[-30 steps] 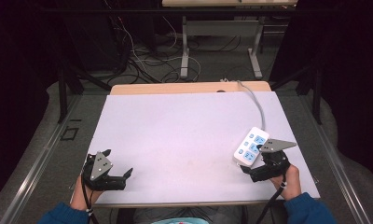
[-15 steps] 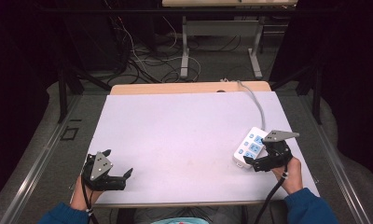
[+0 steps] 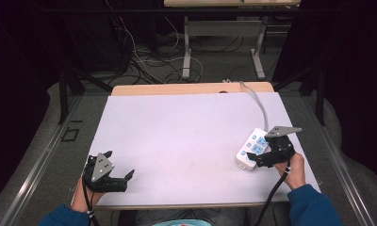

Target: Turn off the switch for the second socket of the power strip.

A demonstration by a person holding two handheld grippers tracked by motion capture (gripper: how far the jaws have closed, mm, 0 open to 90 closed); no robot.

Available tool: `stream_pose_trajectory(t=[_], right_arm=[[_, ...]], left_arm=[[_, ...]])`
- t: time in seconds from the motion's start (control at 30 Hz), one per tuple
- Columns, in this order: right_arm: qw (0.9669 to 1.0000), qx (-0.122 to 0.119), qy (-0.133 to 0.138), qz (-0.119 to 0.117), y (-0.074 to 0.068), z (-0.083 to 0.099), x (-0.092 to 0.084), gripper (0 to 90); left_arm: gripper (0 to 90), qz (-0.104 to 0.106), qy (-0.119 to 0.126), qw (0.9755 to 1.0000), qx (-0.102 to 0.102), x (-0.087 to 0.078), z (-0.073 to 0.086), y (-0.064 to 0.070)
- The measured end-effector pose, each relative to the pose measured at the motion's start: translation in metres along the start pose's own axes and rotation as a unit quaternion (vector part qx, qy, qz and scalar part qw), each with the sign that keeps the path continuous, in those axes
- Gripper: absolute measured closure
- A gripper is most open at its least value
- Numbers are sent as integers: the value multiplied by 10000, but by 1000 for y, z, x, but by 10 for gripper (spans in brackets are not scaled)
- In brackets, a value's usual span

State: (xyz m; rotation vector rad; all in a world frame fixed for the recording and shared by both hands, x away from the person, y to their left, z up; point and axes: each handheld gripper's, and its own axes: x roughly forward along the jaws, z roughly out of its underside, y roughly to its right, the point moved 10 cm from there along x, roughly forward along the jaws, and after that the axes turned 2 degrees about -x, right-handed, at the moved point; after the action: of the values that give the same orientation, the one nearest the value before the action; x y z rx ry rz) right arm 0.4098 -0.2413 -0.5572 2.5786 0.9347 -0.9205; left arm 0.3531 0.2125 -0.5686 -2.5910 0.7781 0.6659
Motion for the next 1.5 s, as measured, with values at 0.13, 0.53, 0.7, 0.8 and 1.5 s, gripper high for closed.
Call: stream_pose_trajectory(t=[0.13,0.53,0.7,0.8,1.5], right_arm=[[10000,36,-5,-16,3,-1,2,0],[9999,102,-84,11,12,-4,7,0],[9998,128,-124,8,15,-4,9,0],[9998,170,-139,11,17,-3,10,0],[9993,307,-160,118,29,-6,18,138]], left_arm=[[9,1,-3,10000,-2,0,0,0],[9,2,-5,10000,3,0,0,0],[9,5,-3,10000,-1,0,0,0],[9,5,-2,10000,2,0,0,0],[10,-7,-2,10000,1,0,0,0]])
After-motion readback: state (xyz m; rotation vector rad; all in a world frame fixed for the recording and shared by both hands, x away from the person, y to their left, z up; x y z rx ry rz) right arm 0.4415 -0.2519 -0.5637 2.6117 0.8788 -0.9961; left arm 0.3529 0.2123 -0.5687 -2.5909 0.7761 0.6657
